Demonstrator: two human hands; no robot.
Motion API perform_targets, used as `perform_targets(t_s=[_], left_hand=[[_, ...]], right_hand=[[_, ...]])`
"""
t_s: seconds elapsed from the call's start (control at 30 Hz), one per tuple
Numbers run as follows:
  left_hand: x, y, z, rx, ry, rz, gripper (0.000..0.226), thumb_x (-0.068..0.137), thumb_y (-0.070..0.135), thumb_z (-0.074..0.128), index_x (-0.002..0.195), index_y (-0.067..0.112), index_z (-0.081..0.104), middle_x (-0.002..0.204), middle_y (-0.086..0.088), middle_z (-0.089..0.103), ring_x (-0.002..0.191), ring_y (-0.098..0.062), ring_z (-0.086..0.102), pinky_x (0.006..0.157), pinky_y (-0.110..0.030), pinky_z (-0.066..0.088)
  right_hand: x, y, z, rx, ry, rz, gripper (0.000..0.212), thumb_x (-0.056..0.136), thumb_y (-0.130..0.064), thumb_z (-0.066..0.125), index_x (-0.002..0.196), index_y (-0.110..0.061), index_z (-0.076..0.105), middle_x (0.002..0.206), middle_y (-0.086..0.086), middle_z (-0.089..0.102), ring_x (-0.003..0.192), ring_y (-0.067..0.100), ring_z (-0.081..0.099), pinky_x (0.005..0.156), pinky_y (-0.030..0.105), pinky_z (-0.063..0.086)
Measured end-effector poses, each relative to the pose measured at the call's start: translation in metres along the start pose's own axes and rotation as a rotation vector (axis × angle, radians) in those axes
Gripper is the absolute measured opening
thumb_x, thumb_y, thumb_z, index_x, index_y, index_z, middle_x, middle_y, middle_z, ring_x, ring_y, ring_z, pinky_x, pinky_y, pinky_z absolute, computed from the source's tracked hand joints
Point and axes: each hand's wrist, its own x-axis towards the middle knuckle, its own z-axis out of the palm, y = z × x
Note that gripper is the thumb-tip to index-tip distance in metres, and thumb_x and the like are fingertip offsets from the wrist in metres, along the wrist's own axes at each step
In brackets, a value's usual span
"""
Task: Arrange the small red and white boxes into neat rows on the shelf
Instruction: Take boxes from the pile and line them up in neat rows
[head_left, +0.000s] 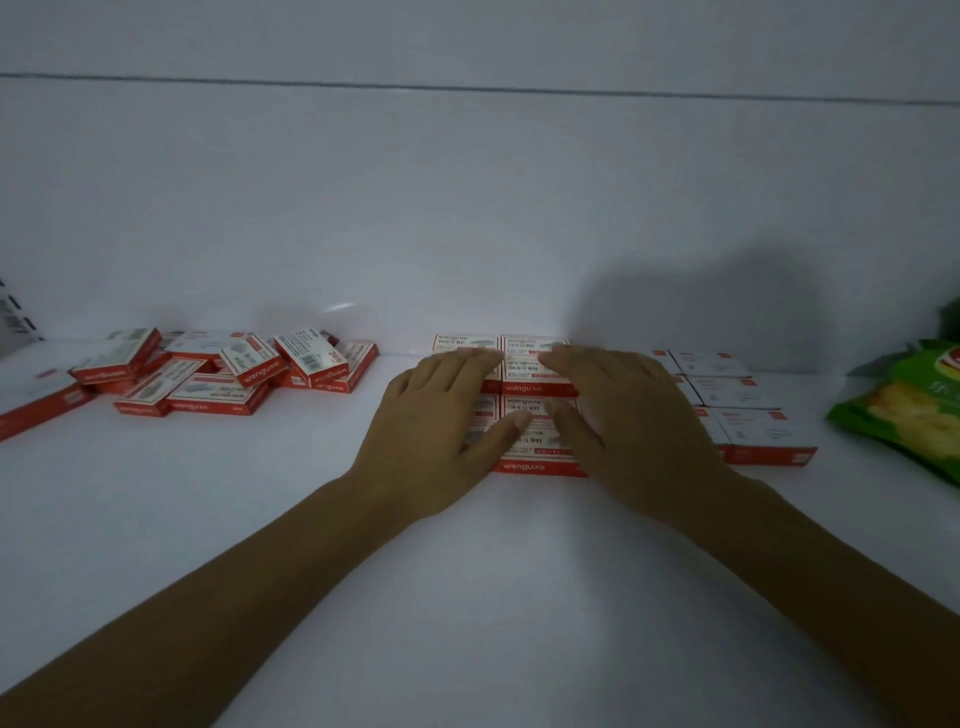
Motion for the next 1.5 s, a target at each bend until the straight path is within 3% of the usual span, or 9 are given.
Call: perform_targets(t_s=[0.2, 0.43, 0.67, 0.77, 0.87, 0.97, 1.07, 1.27, 1.5], left_hand=[[-0.013, -0.014, -0.048, 0.083, 0.041, 0.061, 0.068, 0.087, 0.064, 0.026, 0.139, 0.021, 0.038, 0.141, 0.002, 0.044, 0.129, -0.016, 0.039, 0.105, -0.040, 0.033], [-0.073, -0.093, -0.112, 0.256, -0.005, -0.029, 0.068, 0.087, 0.066, 0.024, 0.140, 0.025, 0.034, 0.144, 0.005, 0.041, 0.131, -0.015, 0.036, 0.105, -0.032, 0.028], [-0.107, -0.157, -0.136, 0.253, -0.052, -0.067, 0.066, 0.088, 0.063, 0.027, 0.138, 0.022, 0.039, 0.140, 0.003, 0.046, 0.128, -0.018, 0.041, 0.102, -0.034, 0.032], [-0.108, -0.173, -0.134, 0.224, -0.080, -0.039, 0.069, 0.086, 0.065, 0.025, 0.138, 0.022, 0.039, 0.140, 0.002, 0.046, 0.129, -0.019, 0.041, 0.102, -0.034, 0.029], [-0.106, -0.184, -0.130, 0.154, -0.077, -0.001, 0.069, 0.085, 0.065, 0.027, 0.140, 0.024, 0.036, 0.141, 0.005, 0.044, 0.129, -0.016, 0.039, 0.106, -0.032, 0.025], [-0.105, -0.189, -0.125, 0.037, -0.035, 0.009, 0.064, 0.084, 0.061, 0.038, 0.139, 0.027, 0.037, 0.137, 0.008, 0.047, 0.125, -0.011, 0.041, 0.106, -0.032, 0.034], [-0.104, -0.193, -0.123, -0.013, 0.017, -0.019, 0.064, 0.082, 0.058, 0.046, 0.137, 0.026, 0.040, 0.133, 0.005, 0.051, 0.122, -0.014, 0.045, 0.098, -0.024, 0.032], [-0.103, -0.196, -0.121, -0.076, 0.006, -0.015, 0.064, 0.086, 0.053, 0.051, 0.141, 0.028, 0.031, 0.141, 0.008, 0.041, 0.129, -0.011, 0.035, 0.100, -0.021, 0.026], [-0.101, -0.198, -0.116, -0.075, 0.030, -0.007, 0.067, 0.084, 0.053, 0.053, 0.142, 0.030, 0.028, 0.144, 0.009, 0.037, 0.132, -0.010, 0.032, 0.100, -0.020, 0.021]], right_hand=[[0.017, -0.041, -0.016, -0.014, -0.020, -0.070, 0.045, 0.087, -0.039, 0.043, 0.123, -0.016, 0.054, 0.120, 0.004, 0.062, 0.104, 0.022, 0.059, 0.090, 0.039, 0.043], [0.057, -0.123, 0.008, 0.080, -0.074, -0.117, 0.043, 0.090, -0.041, 0.045, 0.129, -0.024, 0.049, 0.130, -0.005, 0.055, 0.116, 0.017, 0.051, 0.097, 0.032, 0.037], [0.090, -0.199, 0.071, 0.057, -0.054, -0.118, 0.041, 0.084, -0.030, 0.057, 0.122, -0.013, 0.056, 0.118, 0.007, 0.062, 0.103, 0.026, 0.058, 0.087, 0.037, 0.046], [0.098, -0.217, 0.088, 0.053, -0.028, -0.084, 0.053, 0.086, -0.034, 0.056, 0.134, -0.015, 0.045, 0.133, 0.007, 0.052, 0.122, 0.026, 0.048, 0.100, 0.039, 0.037], [0.096, -0.226, 0.101, 0.074, -0.051, -0.056, 0.054, 0.088, -0.041, 0.045, 0.135, -0.015, 0.045, 0.138, 0.007, 0.047, 0.129, 0.025, 0.041, 0.107, 0.044, 0.032], [0.089, -0.226, 0.109, 0.122, -0.006, -0.054, 0.040, 0.084, -0.040, 0.045, 0.112, -0.017, 0.063, 0.115, 0.003, 0.061, 0.109, 0.024, 0.054, 0.091, 0.041, 0.046], [0.088, -0.219, 0.106, 0.146, 0.080, 0.014, 0.028, 0.078, -0.037, 0.060, 0.101, -0.021, 0.061, 0.103, -0.002, 0.060, 0.098, 0.018, 0.054, 0.080, 0.030, 0.046], [0.086, -0.212, 0.114, 0.153, 0.043, 0.141, 0.057, 0.075, -0.041, 0.070, 0.126, -0.023, 0.050, 0.126, -0.003, 0.054, 0.116, 0.016, 0.046, 0.094, 0.028, 0.036], [0.086, -0.211, 0.112, 0.257, 0.085, 0.110, 0.057, 0.076, -0.033, 0.060, 0.130, -0.017, 0.049, 0.130, 0.006, 0.053, 0.120, 0.024, 0.047, 0.100, 0.044, 0.041]])
